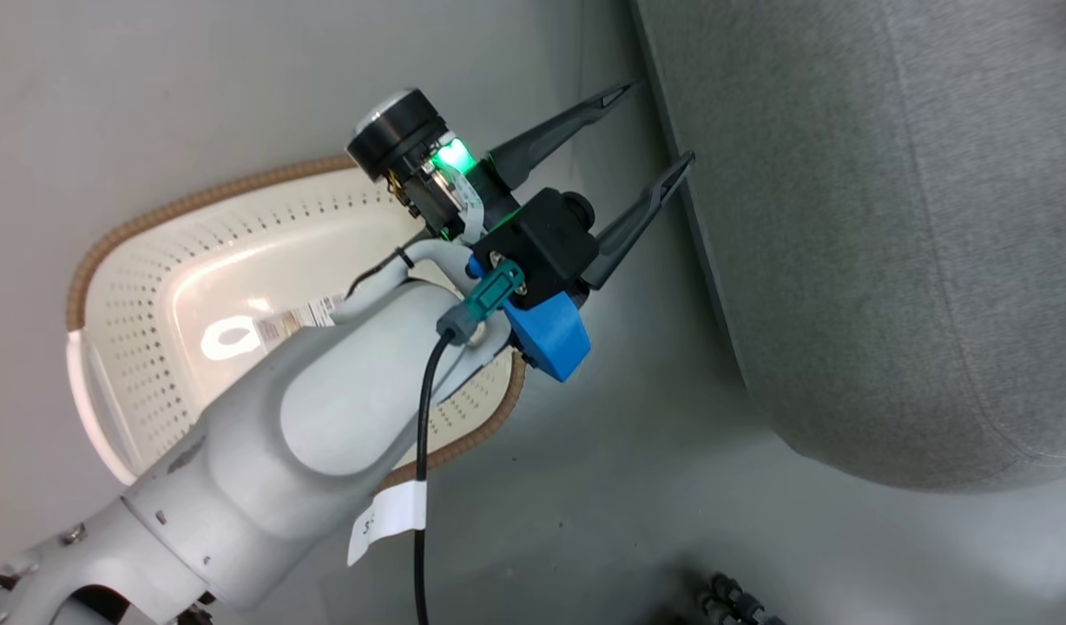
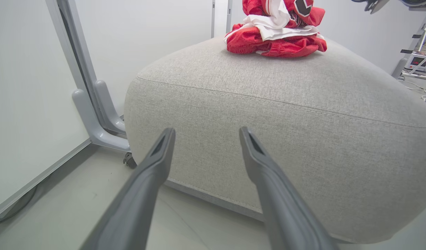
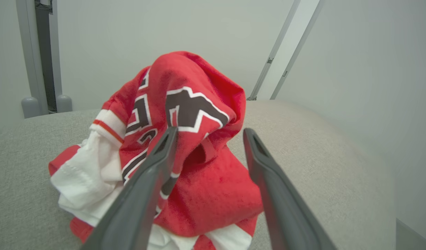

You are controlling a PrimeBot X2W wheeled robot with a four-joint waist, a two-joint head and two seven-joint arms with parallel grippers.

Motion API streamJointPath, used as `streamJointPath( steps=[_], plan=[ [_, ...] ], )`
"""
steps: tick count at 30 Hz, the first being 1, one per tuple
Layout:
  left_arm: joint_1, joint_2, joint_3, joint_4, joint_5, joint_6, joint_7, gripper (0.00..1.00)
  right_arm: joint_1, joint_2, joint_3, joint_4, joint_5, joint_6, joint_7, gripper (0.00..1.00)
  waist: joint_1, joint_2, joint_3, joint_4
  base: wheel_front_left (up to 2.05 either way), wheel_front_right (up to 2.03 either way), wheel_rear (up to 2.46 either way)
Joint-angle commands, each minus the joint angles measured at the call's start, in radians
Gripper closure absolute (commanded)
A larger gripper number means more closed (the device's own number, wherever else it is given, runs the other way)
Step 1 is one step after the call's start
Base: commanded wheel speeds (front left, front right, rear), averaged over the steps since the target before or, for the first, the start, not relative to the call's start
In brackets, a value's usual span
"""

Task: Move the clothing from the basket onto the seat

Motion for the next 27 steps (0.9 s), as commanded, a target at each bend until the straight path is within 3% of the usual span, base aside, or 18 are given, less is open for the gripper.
streamJointPath(
  steps=[1, 7, 11, 18, 27],
  plan=[
    [0.013, -0.007, 0.002, 0.007, -0.007, 0.005, -0.010, 0.00, 0.048, 0.009, -0.002, -0.022, 0.004, 0.000, 0.000, 0.00, -0.0001, 0.0000, -0.052, 0.001, 0.00, 0.00, 0.00],
    [0.069, -0.035, 0.032, 0.027, -0.032, 0.019, -0.025, 0.00, 0.199, 0.030, -0.015, -0.147, -0.003, 0.000, 0.000, 0.00, -0.0001, 0.0000, -0.168, 0.015, 0.00, 0.00, 0.00],
    [0.127, -0.043, 0.079, 0.006, -0.045, 0.032, -0.025, 0.00, 0.261, 0.049, 0.028, -0.243, -0.019, 0.000, 0.000, 0.00, -0.0001, 0.0000, -0.250, 0.027, 0.00, 0.00, 0.00],
    [0.243, -0.061, 0.221, -0.063, -0.034, 0.061, -0.026, 0.00, 0.312, 0.045, 0.169, -0.351, -0.004, 0.000, 0.000, 0.00, -0.0001, 0.0000, -0.378, 0.086, 0.00, 0.00, 0.00],
    [0.393, -0.072, 0.435, -0.141, 0.027, 0.079, -0.025, 0.00, 0.350, 0.064, 0.367, -0.391, 0.015, 0.000, 0.001, 0.00, -0.0001, 0.0000, -0.506, 0.178, 0.00, 0.00, 0.00]
  ],
)
